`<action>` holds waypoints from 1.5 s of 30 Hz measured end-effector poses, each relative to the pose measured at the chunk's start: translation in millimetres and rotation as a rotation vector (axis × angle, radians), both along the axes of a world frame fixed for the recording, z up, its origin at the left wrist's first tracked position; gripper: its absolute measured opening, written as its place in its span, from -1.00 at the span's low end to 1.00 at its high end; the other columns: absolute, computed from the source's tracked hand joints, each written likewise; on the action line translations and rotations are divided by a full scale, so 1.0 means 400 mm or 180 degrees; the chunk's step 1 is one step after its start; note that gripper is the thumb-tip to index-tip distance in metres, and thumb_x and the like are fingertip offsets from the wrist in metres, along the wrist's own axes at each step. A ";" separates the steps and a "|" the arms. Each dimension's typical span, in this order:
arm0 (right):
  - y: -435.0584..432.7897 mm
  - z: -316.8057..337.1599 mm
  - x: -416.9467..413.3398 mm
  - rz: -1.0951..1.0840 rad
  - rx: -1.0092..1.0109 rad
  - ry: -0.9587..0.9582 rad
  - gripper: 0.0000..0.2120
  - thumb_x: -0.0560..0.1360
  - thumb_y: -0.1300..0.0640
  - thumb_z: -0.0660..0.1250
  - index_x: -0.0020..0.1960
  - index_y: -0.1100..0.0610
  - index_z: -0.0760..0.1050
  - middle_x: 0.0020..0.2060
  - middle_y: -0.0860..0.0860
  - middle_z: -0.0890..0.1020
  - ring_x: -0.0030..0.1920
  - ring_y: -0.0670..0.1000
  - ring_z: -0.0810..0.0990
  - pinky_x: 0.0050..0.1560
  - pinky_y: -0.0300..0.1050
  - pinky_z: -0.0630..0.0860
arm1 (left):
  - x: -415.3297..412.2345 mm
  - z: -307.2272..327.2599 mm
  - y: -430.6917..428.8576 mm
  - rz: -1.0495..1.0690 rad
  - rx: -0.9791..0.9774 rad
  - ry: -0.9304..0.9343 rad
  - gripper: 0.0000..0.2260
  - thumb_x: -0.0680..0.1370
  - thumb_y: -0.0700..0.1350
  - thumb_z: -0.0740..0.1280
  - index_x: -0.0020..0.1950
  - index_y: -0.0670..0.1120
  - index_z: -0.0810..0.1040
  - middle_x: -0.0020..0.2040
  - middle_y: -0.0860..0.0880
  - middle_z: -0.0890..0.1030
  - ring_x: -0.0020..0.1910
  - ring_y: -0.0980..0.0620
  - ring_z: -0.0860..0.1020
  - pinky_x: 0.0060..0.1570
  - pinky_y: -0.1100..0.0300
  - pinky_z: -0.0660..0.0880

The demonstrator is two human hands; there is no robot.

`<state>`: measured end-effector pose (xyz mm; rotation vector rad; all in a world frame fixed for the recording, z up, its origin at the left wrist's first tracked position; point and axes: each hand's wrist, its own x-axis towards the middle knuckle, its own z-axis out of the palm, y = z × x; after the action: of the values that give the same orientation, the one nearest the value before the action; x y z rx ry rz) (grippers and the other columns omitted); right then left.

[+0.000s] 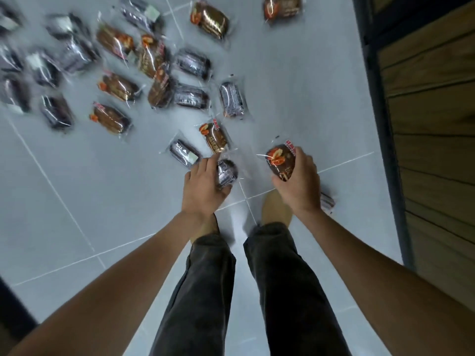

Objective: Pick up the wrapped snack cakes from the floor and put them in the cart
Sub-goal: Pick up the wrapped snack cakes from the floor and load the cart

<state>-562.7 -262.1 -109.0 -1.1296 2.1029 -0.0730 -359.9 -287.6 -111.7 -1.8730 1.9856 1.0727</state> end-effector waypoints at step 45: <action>1.411 1.408 0.325 -0.5230 -0.1665 0.0920 -0.41 0.31 0.01 0.50 0.29 0.06 0.41 0.10 0.04 0.58 0.06 0.06 0.55 0.04 -0.12 0.47 | -0.351 1.482 0.950 -0.4137 -0.0031 0.1726 -0.55 0.37 0.12 0.42 0.04 0.17 0.18 -0.19 0.22 0.44 -0.32 0.21 0.43 -0.21 0.17 0.33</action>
<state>-432.8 302.2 454.3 0.6867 2.7536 -1.2965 -500.4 92.3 481.1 0.0246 2.6800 1.0782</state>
